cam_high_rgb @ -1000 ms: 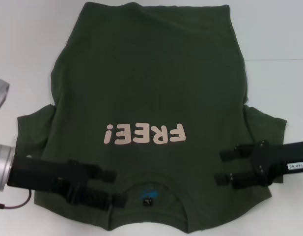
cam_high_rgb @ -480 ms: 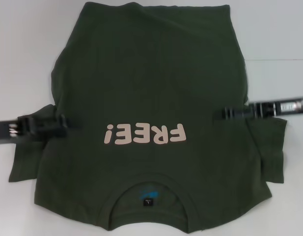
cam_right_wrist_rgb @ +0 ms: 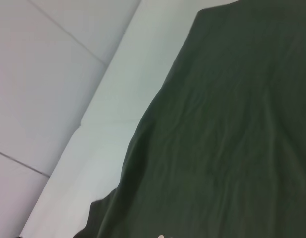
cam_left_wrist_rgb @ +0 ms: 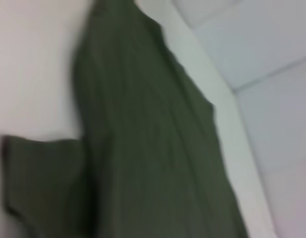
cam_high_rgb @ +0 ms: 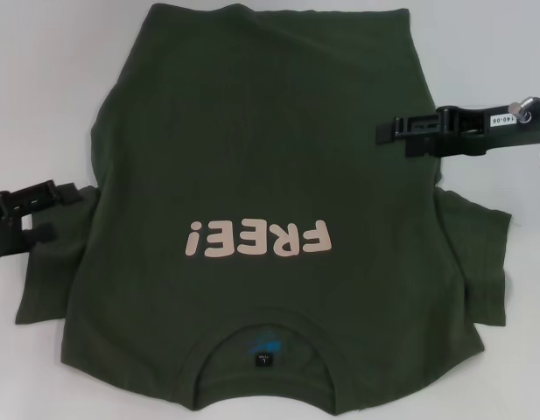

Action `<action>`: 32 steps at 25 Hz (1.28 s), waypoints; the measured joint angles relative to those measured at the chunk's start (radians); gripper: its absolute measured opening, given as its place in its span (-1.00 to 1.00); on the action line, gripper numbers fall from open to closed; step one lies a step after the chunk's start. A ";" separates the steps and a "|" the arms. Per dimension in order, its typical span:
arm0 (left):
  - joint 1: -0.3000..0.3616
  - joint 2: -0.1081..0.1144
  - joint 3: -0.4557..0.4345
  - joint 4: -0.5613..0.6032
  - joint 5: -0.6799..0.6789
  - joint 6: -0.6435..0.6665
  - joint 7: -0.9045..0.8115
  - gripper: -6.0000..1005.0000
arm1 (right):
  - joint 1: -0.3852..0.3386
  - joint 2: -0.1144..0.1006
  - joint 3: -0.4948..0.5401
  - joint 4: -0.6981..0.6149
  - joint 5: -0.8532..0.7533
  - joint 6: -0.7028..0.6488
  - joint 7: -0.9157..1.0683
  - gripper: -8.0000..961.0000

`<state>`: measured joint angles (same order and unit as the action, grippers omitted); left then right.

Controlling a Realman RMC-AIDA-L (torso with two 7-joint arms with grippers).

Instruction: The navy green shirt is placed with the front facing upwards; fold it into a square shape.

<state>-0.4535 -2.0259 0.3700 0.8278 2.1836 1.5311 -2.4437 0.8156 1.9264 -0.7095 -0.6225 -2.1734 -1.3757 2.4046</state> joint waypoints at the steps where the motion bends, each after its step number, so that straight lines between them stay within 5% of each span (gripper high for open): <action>1: 0.001 0.000 -0.002 -0.005 0.006 -0.015 0.000 0.86 | 0.001 0.000 0.000 0.000 0.000 0.003 0.006 0.77; 15: -0.002 0.001 -0.003 -0.097 0.017 -0.268 0.132 0.85 | -0.006 -0.003 0.003 0.000 -0.001 0.003 0.025 0.77; 32: -0.016 0.001 0.020 -0.163 0.059 -0.338 0.163 0.72 | -0.007 -0.003 0.007 0.000 -0.002 0.007 0.033 0.77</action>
<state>-0.4695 -2.0247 0.3896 0.6646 2.2424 1.1931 -2.2809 0.8081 1.9232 -0.7027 -0.6227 -2.1753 -1.3689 2.4375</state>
